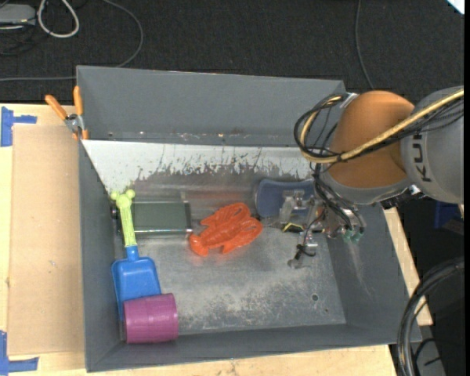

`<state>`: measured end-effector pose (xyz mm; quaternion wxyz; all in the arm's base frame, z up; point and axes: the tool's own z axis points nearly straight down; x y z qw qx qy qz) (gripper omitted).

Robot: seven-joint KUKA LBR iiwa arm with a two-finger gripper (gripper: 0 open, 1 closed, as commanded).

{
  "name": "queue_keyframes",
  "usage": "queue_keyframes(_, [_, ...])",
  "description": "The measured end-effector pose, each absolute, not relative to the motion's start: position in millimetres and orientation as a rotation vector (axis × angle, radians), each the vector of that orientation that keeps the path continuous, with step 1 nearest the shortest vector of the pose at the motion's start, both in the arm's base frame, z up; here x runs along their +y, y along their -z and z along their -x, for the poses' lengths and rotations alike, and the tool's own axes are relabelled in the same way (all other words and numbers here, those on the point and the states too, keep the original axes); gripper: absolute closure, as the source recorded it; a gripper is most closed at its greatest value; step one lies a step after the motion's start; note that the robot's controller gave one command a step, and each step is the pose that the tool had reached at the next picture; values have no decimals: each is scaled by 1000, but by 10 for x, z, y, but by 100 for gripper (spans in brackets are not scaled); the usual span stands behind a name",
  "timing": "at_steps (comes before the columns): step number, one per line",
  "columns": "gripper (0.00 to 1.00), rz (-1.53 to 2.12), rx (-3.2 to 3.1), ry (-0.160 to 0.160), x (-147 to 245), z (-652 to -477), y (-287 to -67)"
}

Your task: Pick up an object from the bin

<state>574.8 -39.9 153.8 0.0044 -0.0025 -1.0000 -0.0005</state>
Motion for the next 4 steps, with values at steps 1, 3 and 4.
queue_keyframes(1, [0, 5, -3140, 1, -397, -5765, -1584])
queue_keyframes(3, [0, -274, -3133, 0, 438, -6157, -1309])
queue_keyframes(4, [0, -485, -3087, 5, 628, -6074, -982])
